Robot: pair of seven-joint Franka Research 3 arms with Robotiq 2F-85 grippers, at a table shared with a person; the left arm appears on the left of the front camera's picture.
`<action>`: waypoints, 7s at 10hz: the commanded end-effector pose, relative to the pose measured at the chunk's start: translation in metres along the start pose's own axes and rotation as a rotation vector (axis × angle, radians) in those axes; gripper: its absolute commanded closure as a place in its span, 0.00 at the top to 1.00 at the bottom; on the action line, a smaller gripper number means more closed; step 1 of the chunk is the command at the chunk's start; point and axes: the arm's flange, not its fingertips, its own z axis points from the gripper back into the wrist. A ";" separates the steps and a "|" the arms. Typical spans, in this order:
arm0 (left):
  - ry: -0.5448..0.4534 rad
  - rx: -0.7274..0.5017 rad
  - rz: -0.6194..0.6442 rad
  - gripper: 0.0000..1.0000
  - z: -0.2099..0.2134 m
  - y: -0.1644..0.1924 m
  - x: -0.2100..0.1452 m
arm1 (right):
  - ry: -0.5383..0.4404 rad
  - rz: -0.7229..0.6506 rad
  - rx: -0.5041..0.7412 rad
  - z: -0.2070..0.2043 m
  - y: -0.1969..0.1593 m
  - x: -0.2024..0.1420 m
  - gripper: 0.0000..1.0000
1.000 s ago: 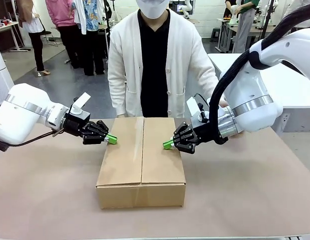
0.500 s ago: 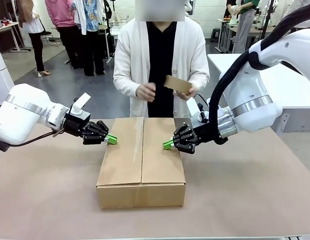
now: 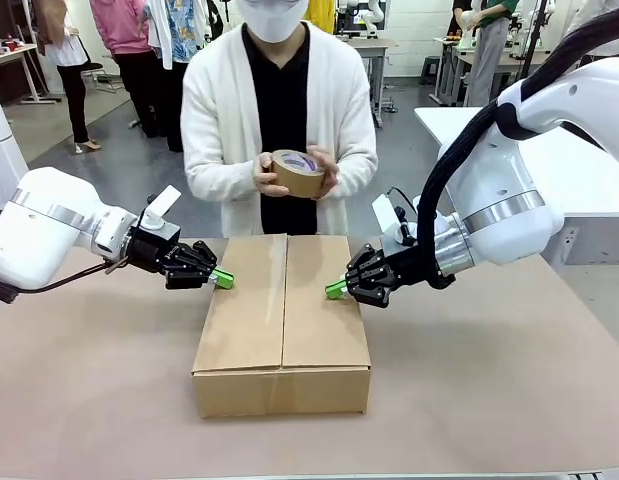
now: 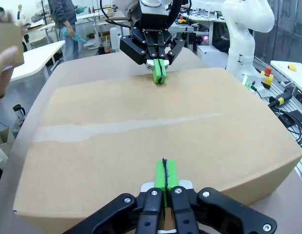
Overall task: Wrap the clocks to prevent damage.
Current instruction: After the human seals the box with tape, release both hands from the side flaps of the Package Box.
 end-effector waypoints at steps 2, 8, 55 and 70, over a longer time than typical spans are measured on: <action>0.005 0.002 -0.002 0.00 -0.002 0.000 -0.004 | 0.007 -0.007 -0.001 -0.002 0.001 -0.004 0.01; 0.005 0.002 -0.002 0.00 -0.002 0.000 -0.004 | 0.007 -0.007 -0.001 -0.002 0.001 -0.004 0.01; 0.005 0.002 -0.002 0.00 -0.002 0.000 -0.004 | 0.007 -0.007 -0.001 -0.002 0.001 -0.004 0.01; 0.005 0.002 -0.002 0.00 -0.002 0.000 -0.004 | 0.007 -0.007 -0.001 -0.002 0.001 -0.004 0.01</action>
